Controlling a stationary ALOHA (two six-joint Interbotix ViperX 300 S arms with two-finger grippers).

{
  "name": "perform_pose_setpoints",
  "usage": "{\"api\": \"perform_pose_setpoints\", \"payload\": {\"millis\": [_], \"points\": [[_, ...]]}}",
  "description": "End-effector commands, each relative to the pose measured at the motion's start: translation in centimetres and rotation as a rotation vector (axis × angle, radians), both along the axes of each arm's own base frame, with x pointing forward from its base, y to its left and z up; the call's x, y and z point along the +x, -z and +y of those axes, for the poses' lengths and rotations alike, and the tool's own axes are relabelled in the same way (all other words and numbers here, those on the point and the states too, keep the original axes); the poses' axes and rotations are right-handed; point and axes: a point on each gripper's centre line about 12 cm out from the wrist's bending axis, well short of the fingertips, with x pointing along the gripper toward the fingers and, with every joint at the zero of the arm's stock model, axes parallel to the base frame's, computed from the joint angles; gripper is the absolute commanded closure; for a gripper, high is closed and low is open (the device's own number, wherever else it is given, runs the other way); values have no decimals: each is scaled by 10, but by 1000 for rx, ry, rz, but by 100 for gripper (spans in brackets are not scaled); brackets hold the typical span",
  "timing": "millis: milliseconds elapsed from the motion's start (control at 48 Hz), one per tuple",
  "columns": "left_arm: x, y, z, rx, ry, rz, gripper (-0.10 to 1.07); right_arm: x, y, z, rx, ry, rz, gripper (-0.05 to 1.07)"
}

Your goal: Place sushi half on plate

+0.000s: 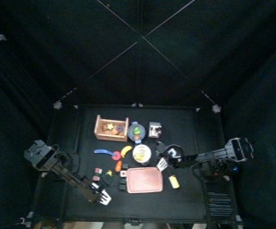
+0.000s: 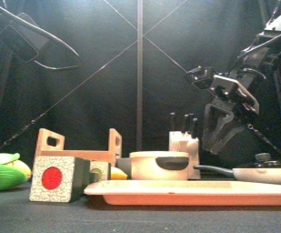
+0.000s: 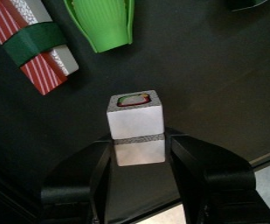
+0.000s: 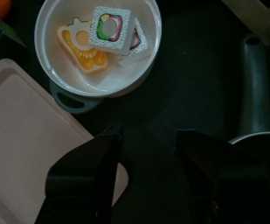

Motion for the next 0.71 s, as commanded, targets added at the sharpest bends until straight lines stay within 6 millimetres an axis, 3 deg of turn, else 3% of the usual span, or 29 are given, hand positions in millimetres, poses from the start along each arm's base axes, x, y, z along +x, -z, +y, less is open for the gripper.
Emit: {"api": "perform_pose_setpoints", "payload": {"millis": [0,125,375,542,688], "points": [[10,-13,1,-10,-2,-47,29,4,-7,3,11,-3,-26,22],[24,-28,5,-26,-21,-98,29,4,-8,5,9,-11,-27,22],[79,-62,28,-7,-91,-244,29,-5,-1,6,7,-16,-1,22],[108,-60,56,45,-148,-285,29,-14,-2,7,5,-21,-3,22],[134,-60,69,35,-216,-318,29,-22,-2,9,20,-18,-4,22]]}}
